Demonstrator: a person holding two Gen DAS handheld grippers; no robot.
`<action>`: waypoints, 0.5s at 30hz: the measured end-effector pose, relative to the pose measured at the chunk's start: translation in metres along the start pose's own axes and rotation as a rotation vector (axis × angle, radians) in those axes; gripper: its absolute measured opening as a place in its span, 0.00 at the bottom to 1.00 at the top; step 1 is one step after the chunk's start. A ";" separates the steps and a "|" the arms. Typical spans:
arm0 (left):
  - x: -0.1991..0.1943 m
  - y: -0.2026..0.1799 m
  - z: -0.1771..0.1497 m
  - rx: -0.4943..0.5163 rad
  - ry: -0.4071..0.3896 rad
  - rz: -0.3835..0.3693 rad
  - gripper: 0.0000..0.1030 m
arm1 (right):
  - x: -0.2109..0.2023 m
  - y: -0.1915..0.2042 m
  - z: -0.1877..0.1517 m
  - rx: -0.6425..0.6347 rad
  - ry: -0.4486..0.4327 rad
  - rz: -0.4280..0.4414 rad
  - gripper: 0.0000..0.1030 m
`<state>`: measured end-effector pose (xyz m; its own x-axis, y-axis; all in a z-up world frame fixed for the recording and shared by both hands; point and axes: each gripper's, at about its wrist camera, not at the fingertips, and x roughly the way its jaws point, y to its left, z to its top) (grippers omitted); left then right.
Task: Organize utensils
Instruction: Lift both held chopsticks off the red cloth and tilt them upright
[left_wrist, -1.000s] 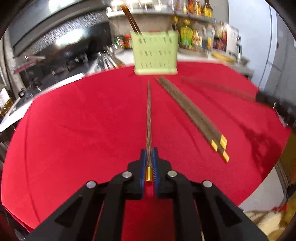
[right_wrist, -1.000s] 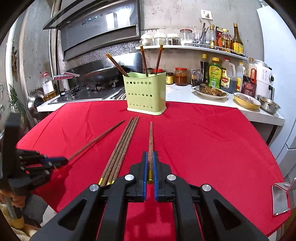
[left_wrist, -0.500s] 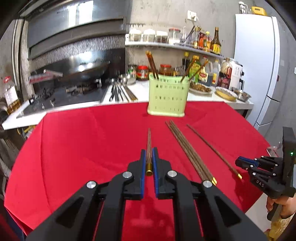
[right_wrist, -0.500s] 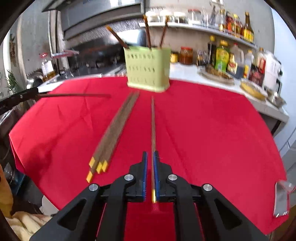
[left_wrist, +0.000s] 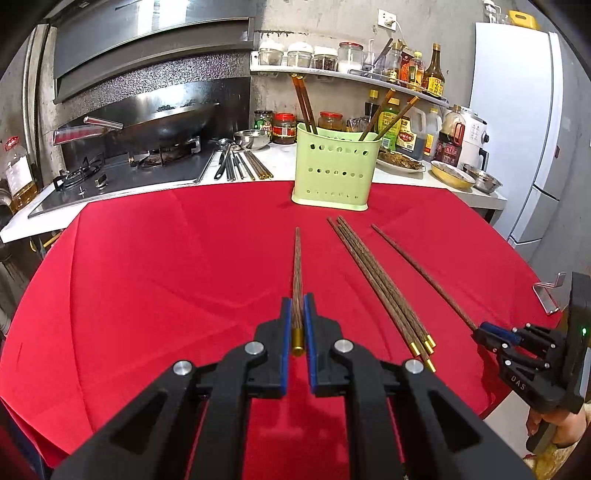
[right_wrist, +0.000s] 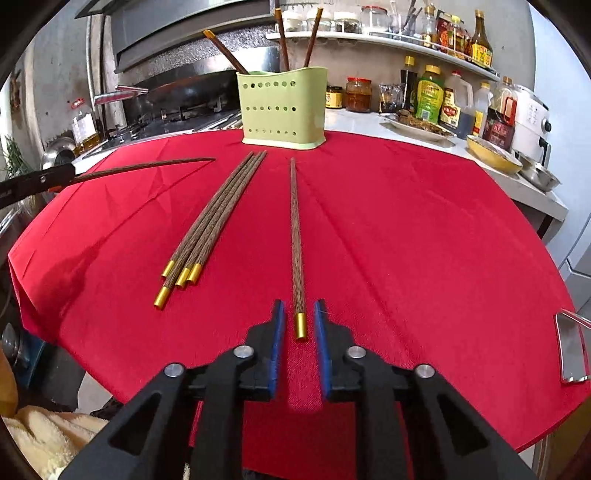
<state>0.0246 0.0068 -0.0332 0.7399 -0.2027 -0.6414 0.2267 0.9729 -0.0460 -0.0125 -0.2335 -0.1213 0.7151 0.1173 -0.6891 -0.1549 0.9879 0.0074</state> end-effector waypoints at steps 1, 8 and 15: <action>0.000 0.000 0.001 0.000 -0.002 0.002 0.06 | 0.000 0.000 0.000 -0.004 -0.002 -0.004 0.07; -0.009 0.004 0.010 -0.010 -0.043 0.014 0.06 | -0.029 -0.003 0.028 0.009 -0.127 0.025 0.07; -0.039 0.008 0.048 -0.005 -0.191 0.026 0.06 | -0.084 -0.006 0.095 0.001 -0.338 0.039 0.07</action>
<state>0.0280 0.0171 0.0277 0.8523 -0.1943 -0.4856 0.2029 0.9786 -0.0353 -0.0069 -0.2392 0.0059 0.8943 0.1819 -0.4088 -0.1859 0.9821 0.0302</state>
